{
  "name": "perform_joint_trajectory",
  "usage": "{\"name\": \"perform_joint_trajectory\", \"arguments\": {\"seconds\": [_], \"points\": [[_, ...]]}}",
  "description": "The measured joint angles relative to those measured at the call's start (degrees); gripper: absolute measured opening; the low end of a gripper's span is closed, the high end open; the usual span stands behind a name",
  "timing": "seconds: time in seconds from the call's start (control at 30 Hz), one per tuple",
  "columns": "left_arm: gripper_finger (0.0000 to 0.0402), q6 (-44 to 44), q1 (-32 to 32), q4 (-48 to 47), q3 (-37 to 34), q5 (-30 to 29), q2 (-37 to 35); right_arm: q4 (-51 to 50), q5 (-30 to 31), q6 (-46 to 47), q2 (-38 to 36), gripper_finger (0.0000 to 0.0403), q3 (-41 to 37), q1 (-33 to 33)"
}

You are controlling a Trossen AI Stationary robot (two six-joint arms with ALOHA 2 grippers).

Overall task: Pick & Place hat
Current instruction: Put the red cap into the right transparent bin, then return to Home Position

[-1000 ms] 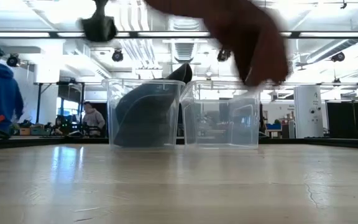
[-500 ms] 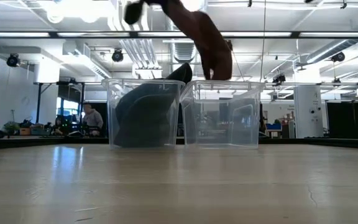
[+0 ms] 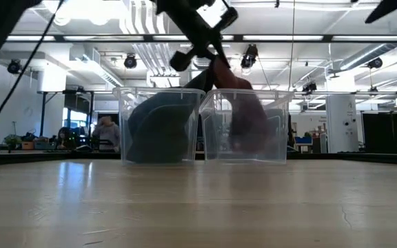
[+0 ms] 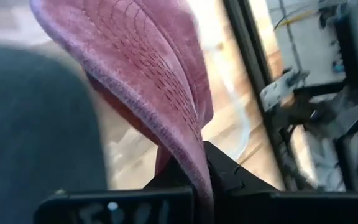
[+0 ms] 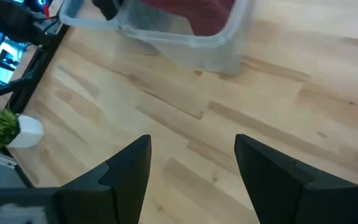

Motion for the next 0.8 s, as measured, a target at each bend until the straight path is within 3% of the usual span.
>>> {"name": "perform_joint_trajectory", "arguments": {"seconds": [0.33,0.57,0.8], "points": [[0.0031,0.54,0.51,-7.73,15.14,0.34,12.03,5.15,-0.01,-1.48,-9.29,0.0228,-11.67,0.00],[0.0067,8.07,-0.12,-17.72,17.96,-6.66,8.79,7.17,0.90,-5.42,-13.54,0.0228,-14.36,0.00],[0.0117,16.28,-0.87,-18.15,17.63,-10.81,3.16,8.80,11.16,-16.19,-15.84,0.0228,-12.93,-0.01]]}}
